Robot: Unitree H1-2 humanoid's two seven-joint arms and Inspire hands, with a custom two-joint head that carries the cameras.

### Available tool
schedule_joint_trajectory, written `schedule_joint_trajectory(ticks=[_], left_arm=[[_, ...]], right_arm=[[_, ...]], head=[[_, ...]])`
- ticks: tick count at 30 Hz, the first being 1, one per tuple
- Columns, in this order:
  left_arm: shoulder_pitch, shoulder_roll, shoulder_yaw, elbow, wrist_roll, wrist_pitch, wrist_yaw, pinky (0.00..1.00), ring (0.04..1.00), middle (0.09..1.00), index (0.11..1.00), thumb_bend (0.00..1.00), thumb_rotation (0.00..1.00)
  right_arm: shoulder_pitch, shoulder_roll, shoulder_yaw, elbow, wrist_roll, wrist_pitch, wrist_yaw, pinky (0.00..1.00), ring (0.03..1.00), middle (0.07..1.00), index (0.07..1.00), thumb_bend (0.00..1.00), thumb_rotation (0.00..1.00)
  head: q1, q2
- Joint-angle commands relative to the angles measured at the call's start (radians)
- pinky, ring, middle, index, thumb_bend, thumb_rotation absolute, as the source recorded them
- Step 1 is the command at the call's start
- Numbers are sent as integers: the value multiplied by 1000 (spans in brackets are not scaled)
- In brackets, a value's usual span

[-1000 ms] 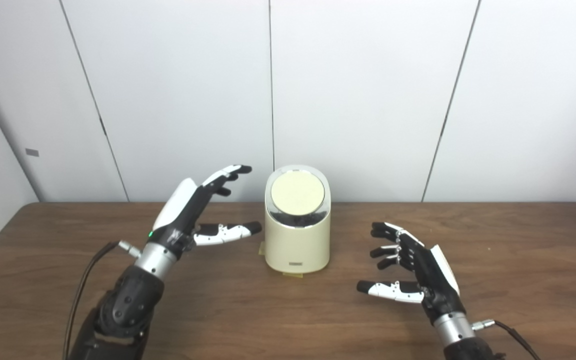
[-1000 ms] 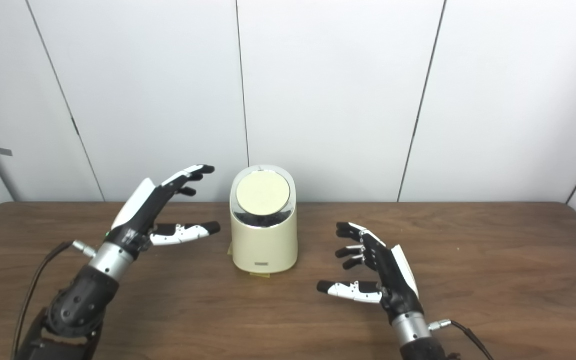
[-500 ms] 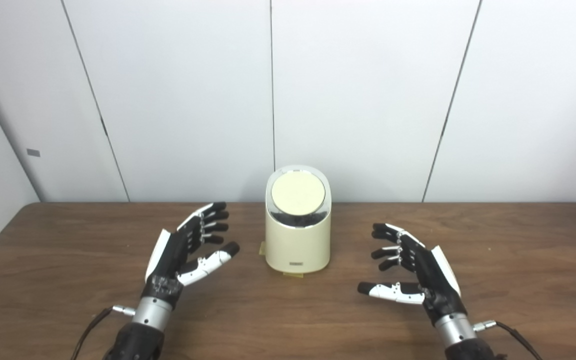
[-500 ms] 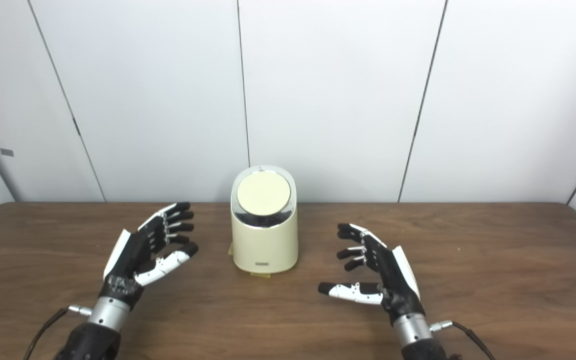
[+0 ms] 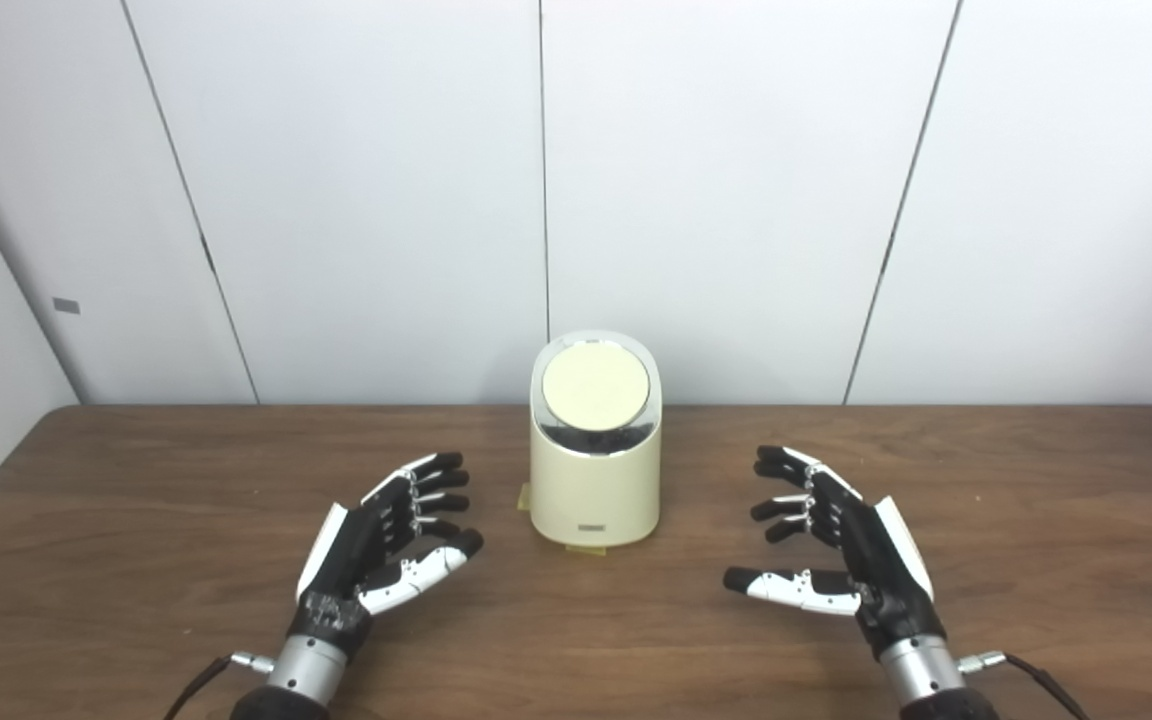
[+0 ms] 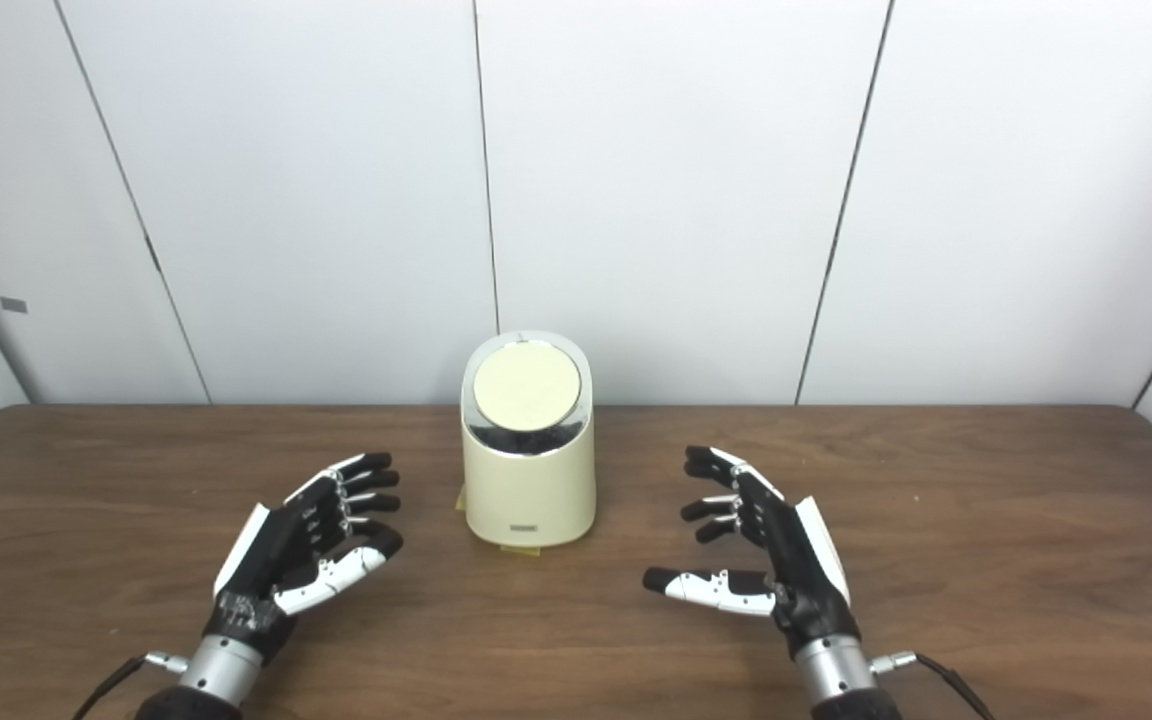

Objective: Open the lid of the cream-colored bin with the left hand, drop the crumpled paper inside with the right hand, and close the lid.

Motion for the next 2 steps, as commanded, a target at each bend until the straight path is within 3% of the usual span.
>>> schedule_joint_trajectory(ticks=[1, 2], left_arm=[[-32, 9, -3, -9, 6, -53, 11, 630, 724, 780, 830, 737, 273], [-33, 9, -3, -7, 5, -54, 10, 630, 726, 781, 831, 742, 276]], right_arm=[[-18, -7, -10, -39, 15, -18, -2, 527, 640, 804, 812, 851, 199], [-17, -8, -11, -40, 18, -18, -2, 527, 641, 805, 812, 850, 190]], head=[[-1, 0], [-1, -1]])
